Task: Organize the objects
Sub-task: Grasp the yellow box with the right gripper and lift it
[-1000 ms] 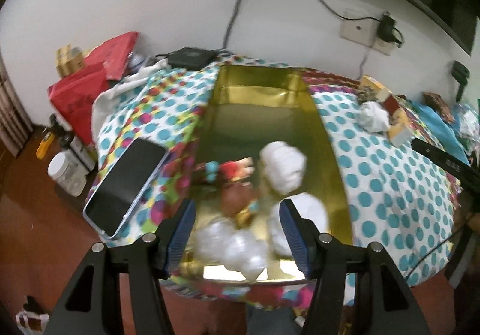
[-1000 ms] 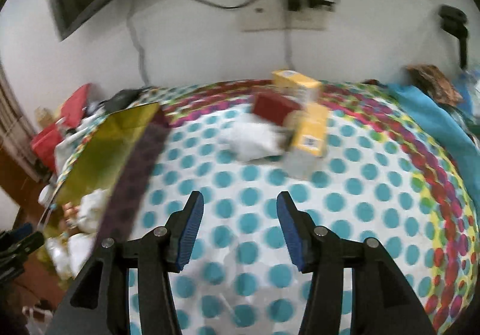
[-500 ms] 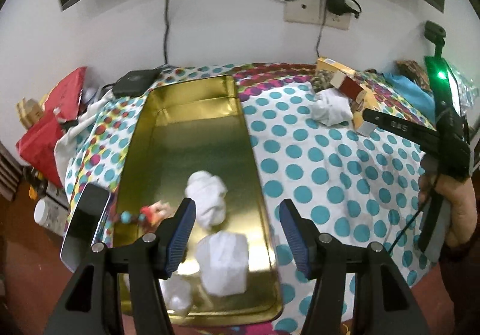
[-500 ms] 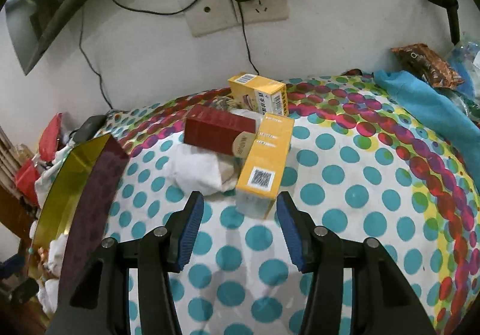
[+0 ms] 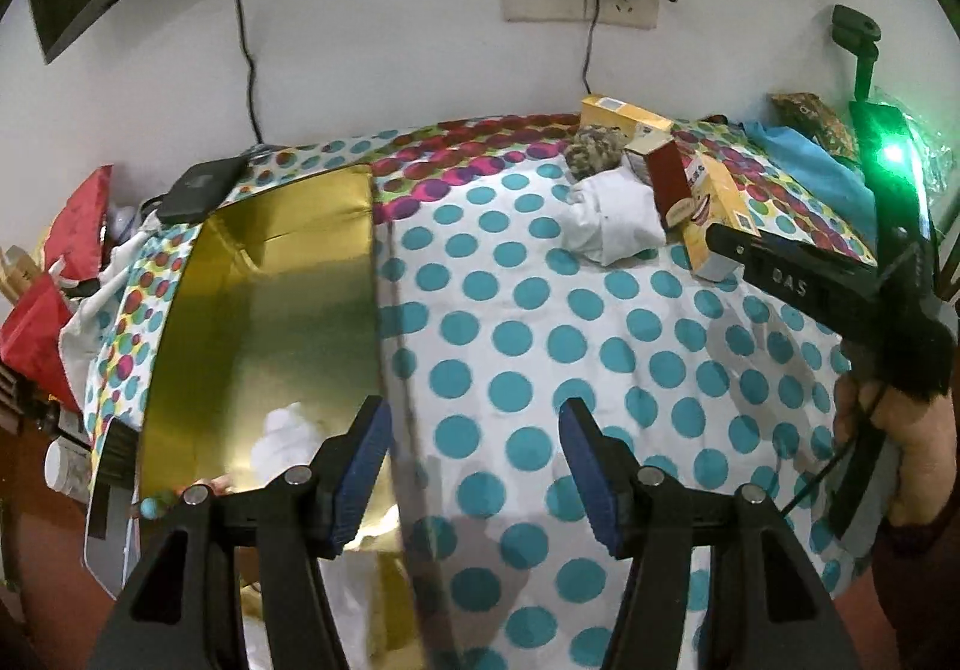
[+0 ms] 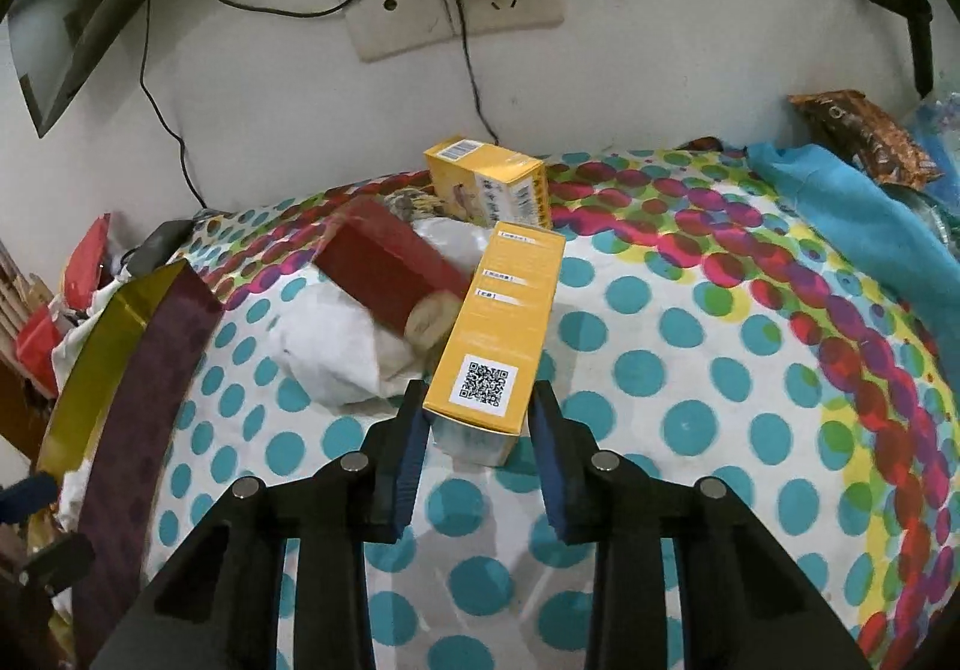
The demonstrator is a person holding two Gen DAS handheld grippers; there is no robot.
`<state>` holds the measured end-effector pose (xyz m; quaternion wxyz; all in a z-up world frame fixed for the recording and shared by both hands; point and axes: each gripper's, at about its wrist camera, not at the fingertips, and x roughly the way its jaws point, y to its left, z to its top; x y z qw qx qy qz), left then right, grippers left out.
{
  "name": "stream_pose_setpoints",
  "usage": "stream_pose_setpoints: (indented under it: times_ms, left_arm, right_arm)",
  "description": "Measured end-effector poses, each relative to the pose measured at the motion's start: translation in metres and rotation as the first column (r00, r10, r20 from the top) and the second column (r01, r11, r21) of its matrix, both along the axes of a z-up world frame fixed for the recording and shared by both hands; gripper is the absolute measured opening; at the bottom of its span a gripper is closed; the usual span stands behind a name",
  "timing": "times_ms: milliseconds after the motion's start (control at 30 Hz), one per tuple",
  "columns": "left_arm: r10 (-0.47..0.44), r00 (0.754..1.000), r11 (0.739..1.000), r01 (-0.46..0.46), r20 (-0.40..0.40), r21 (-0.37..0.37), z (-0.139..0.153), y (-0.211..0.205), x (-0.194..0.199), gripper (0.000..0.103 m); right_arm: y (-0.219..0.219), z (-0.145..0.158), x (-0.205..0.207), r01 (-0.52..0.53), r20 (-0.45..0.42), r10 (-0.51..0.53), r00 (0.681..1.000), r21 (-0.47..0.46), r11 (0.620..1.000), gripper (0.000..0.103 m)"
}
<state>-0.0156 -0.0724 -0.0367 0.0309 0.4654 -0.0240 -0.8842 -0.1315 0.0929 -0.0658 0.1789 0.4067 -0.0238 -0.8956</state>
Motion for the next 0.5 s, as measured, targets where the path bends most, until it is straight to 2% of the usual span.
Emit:
stream_pose_setpoints:
  times_ms: [167, 367, 433, 500]
  left_arm:
    - [-0.02, 1.0, 1.0, 0.02, 0.006, 0.008, -0.005, 0.017, -0.015, 0.06]
    - [-0.07, 0.997, 0.996, 0.071, -0.022, 0.058, -0.009, 0.045, -0.032, 0.06]
    - [-0.104, 0.994, 0.993, 0.105, -0.038, 0.05, -0.01, 0.058, -0.038, 0.06]
    - [-0.137, 0.989, 0.991, 0.137, -0.056, 0.005, -0.011, 0.074, -0.045, 0.06]
  right_arm:
    - [0.02, 0.0, 0.008, 0.006, -0.024, -0.005, 1.0, 0.031, 0.999, 0.031]
    - [0.054, -0.001, 0.021, 0.034, -0.037, -0.032, 0.999, 0.045, 0.998, 0.03]
    - [0.066, -0.001, 0.026, 0.045, -0.036, -0.044, 0.998, 0.04, 0.998, 0.03]
    - [0.077, -0.001, 0.032, 0.051, -0.038, -0.049, 0.998, 0.034, 0.998, 0.03]
